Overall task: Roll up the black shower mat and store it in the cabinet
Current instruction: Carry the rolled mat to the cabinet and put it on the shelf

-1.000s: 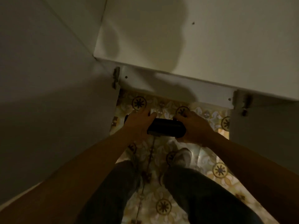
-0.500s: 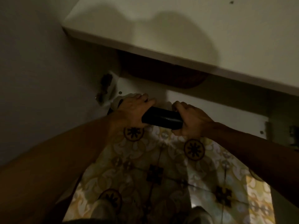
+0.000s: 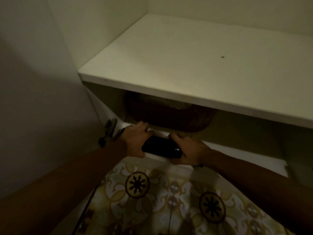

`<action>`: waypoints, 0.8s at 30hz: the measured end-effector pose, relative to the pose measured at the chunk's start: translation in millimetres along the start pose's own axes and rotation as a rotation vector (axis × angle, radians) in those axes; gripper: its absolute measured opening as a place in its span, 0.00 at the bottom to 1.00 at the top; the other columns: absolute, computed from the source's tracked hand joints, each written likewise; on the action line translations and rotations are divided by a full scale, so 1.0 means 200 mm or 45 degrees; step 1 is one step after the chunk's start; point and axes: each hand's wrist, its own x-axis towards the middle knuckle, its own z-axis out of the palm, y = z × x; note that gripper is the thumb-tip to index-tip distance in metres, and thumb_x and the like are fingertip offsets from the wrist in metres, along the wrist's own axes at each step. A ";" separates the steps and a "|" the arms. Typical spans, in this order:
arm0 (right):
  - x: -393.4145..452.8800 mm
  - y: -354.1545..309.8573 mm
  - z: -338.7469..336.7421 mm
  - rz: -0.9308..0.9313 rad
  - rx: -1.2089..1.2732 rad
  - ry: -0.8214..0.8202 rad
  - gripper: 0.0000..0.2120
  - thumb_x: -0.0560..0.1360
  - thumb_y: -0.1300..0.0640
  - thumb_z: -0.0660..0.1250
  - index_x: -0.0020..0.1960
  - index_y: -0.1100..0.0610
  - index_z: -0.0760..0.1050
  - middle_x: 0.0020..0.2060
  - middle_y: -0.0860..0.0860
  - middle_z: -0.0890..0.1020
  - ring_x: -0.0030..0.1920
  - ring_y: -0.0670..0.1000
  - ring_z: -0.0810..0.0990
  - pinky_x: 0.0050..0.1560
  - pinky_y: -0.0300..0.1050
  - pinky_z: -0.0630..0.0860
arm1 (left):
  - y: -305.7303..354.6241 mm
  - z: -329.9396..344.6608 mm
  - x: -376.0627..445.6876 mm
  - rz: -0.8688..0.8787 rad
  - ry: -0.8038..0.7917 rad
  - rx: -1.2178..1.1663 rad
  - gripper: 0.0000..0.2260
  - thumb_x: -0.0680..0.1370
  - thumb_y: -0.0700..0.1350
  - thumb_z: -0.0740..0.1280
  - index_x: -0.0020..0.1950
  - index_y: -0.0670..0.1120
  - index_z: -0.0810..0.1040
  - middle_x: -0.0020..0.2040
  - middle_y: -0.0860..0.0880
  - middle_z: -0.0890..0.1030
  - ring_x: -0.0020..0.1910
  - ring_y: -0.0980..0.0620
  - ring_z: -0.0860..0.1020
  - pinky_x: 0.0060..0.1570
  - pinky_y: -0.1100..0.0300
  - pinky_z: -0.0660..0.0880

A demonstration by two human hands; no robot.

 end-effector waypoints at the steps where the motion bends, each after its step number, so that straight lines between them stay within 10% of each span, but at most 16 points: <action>1: 0.01 0.00 0.00 0.003 0.005 -0.003 0.40 0.68 0.36 0.74 0.71 0.47 0.58 0.61 0.56 0.74 0.54 0.61 0.80 0.49 0.51 0.78 | 0.00 0.00 0.00 -0.014 0.017 0.027 0.33 0.64 0.60 0.72 0.67 0.53 0.72 0.61 0.47 0.70 0.61 0.46 0.69 0.51 0.52 0.74; 14: -0.01 0.05 -0.01 0.021 -0.088 0.217 0.42 0.69 0.27 0.56 0.74 0.51 0.61 0.60 0.54 0.78 0.53 0.57 0.81 0.48 0.48 0.79 | 0.10 0.08 0.03 -0.232 0.044 0.176 0.39 0.70 0.52 0.72 0.76 0.47 0.56 0.69 0.40 0.66 0.66 0.40 0.67 0.68 0.44 0.65; 24: -0.08 0.09 0.00 -0.001 -0.365 0.309 0.36 0.74 0.39 0.68 0.76 0.55 0.63 0.59 0.57 0.79 0.52 0.60 0.81 0.46 0.50 0.80 | 0.06 0.05 0.07 -0.233 -0.022 0.257 0.35 0.72 0.44 0.71 0.76 0.44 0.60 0.66 0.42 0.72 0.63 0.41 0.72 0.63 0.46 0.68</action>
